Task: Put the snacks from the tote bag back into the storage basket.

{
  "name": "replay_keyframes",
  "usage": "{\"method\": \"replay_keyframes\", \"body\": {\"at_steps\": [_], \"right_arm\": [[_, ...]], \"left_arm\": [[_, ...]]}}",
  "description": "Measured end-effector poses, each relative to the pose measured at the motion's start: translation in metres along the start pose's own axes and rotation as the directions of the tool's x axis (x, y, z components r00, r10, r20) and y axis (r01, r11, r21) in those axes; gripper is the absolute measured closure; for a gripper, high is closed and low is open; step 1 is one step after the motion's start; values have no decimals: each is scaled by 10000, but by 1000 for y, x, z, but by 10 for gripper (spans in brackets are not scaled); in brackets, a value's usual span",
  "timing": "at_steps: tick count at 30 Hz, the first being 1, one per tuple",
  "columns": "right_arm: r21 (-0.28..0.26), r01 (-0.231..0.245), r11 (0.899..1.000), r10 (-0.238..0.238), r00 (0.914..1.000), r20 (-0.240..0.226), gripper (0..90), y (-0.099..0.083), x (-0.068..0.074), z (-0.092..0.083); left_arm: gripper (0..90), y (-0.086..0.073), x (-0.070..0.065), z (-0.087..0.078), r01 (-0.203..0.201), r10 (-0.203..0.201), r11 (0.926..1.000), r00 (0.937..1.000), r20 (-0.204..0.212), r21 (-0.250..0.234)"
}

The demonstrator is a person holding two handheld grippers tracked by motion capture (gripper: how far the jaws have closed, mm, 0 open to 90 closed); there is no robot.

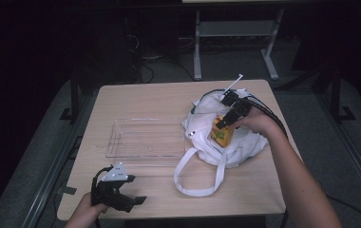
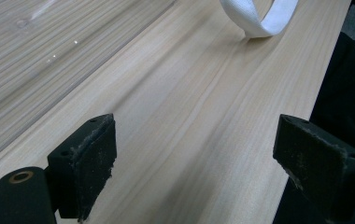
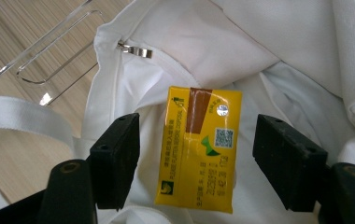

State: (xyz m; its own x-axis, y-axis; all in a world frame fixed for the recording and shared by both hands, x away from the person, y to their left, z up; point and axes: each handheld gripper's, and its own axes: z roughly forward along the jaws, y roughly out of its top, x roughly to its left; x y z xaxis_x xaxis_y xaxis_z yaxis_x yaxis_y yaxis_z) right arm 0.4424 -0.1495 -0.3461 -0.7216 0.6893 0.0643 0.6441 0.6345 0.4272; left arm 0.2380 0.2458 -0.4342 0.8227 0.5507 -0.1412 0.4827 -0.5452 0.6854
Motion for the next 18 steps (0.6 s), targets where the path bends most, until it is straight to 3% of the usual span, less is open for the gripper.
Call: {"method": "replay_keyframes", "body": {"at_steps": [18], "right_arm": [[374,147,9992,-156,9996,248,392,10,2,17]], "left_arm": [[132,0,1,-1,-177,177,9998,9998,-53,100]]}}
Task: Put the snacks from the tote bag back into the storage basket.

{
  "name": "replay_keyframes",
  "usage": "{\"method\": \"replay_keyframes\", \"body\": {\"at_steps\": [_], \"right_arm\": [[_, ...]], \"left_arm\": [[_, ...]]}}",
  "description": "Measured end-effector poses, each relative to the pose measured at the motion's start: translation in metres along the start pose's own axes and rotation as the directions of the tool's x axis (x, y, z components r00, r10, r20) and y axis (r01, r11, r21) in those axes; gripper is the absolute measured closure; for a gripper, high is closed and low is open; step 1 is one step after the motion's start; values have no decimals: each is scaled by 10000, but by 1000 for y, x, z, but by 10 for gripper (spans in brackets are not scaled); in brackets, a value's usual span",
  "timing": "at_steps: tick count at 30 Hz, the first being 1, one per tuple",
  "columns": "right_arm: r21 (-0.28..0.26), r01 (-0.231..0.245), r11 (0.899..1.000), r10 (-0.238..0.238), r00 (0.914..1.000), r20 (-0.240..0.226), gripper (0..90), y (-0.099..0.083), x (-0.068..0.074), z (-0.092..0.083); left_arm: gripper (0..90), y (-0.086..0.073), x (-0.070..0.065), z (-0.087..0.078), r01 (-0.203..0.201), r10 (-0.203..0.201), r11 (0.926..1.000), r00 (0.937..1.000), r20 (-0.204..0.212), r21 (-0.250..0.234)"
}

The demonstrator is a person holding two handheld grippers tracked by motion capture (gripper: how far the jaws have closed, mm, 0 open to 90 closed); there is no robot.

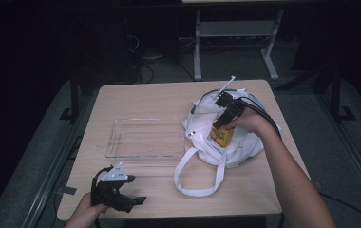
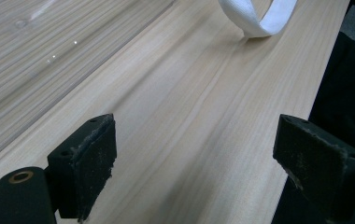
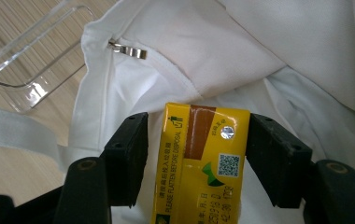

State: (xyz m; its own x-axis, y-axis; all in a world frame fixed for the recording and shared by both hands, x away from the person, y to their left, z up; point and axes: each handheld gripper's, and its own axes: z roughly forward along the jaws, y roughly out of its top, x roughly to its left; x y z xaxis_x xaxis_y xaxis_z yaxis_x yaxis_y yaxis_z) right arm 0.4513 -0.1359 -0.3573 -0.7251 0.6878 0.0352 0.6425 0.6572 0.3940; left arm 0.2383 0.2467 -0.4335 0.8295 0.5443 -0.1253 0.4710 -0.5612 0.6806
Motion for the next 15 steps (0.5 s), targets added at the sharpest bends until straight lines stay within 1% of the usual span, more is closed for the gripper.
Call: {"method": "replay_keyframes", "body": {"at_steps": [5,13,15], "right_arm": [[21,87,10000,-88,9998,163,440,1,1,1],[208,185,9996,-191,9993,308,462,1,2,3],[230,208,9995,-219,9987,460,471,2,3,3]], "left_arm": [[132,0,0,0,-25,25,10000,10000,7,31],[132,0,0,0,33,-33,10000,10000,26,-46],[132,0,-1,0,29,-29,10000,10000,27,-32]]}}
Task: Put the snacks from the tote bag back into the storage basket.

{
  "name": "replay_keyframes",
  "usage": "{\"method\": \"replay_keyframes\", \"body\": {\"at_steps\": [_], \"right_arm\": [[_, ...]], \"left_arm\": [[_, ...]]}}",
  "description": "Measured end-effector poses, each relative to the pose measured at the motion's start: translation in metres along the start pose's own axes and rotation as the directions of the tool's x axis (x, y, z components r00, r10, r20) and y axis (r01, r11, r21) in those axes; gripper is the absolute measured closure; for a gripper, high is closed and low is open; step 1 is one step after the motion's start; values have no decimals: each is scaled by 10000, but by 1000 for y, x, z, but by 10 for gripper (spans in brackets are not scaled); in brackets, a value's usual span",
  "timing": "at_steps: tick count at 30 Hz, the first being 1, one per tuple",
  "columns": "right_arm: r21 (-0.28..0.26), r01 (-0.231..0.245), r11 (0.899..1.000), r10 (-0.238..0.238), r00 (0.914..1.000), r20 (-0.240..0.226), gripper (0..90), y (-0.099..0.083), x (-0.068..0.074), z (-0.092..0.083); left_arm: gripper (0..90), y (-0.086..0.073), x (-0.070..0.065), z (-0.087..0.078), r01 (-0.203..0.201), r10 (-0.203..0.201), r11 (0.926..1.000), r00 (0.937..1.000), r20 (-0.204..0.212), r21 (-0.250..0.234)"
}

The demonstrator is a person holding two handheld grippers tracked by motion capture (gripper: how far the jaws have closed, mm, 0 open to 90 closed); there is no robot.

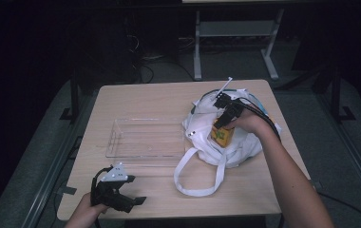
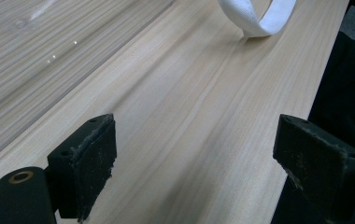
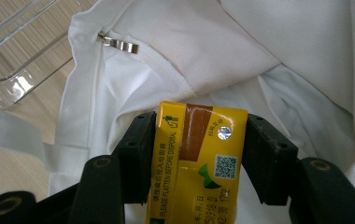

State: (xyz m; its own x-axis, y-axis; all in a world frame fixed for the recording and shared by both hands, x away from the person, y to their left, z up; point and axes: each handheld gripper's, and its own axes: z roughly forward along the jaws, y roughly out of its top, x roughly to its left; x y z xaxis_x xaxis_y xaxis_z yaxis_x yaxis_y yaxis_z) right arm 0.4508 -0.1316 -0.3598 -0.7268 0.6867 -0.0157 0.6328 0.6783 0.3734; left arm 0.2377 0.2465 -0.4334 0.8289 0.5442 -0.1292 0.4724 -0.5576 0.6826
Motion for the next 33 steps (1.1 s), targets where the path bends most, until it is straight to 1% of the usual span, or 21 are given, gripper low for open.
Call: {"method": "replay_keyframes", "body": {"at_steps": [4,6,13,27,33], "right_arm": [[29,72,10000,-72,10000,54,488,0,1,0],[69,217,9997,-218,9996,175,504,0,3,-1],[145,425,9990,-429,9987,271,509,0,5,-2],[149,560,9983,-563,9981,230,512,-3,5,-9],[40,596,9982,-597,9977,317,515,-6,6,-14]], "left_arm": [[132,0,0,0,2,-2,10000,10000,-8,-21],[132,0,0,0,12,-12,10000,10000,-5,-38],[132,0,0,0,2,-2,10000,10000,-9,-32],[132,0,0,0,21,-21,10000,10000,3,-33],[132,0,1,1,21,-21,10000,10000,3,-62]]}}
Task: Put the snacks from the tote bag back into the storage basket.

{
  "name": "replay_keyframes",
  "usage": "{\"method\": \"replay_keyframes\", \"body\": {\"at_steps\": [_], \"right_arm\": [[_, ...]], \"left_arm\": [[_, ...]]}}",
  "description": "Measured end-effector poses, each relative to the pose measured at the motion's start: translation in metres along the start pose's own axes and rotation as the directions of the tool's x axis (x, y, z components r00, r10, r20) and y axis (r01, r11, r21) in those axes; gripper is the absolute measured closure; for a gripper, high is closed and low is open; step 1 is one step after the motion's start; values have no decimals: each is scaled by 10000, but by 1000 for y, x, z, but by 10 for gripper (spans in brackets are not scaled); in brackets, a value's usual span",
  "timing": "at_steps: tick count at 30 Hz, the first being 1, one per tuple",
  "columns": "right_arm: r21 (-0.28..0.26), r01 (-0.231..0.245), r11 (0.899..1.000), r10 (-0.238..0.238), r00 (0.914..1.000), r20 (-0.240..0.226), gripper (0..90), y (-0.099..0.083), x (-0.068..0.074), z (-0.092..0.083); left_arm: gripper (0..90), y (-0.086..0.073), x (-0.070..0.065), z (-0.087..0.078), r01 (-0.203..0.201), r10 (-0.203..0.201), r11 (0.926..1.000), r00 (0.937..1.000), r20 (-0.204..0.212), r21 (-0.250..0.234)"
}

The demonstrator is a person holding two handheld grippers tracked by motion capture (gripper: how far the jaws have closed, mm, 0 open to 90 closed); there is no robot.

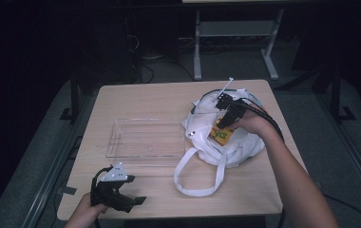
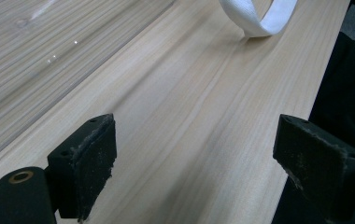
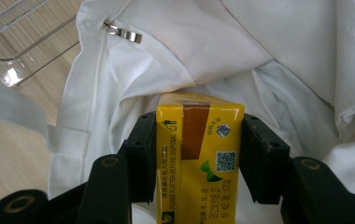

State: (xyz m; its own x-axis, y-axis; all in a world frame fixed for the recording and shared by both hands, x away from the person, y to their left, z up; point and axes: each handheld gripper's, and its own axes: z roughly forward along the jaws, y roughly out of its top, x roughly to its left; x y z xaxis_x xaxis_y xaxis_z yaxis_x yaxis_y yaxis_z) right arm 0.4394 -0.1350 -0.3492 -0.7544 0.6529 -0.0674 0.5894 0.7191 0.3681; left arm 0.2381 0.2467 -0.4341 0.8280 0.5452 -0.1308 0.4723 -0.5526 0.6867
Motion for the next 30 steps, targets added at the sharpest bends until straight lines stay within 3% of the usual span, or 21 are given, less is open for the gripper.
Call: {"method": "replay_keyframes", "body": {"at_steps": [15,30], "right_arm": [[-112,185,9998,-183,9997,181,515,-2,1,-21],[-333,311,9990,-310,9995,37,515,0,2,-42]], "left_arm": [[132,0,0,0,-58,58,9999,10000,-20,85],[132,0,0,-1,-66,66,9999,10000,-27,88]]}}
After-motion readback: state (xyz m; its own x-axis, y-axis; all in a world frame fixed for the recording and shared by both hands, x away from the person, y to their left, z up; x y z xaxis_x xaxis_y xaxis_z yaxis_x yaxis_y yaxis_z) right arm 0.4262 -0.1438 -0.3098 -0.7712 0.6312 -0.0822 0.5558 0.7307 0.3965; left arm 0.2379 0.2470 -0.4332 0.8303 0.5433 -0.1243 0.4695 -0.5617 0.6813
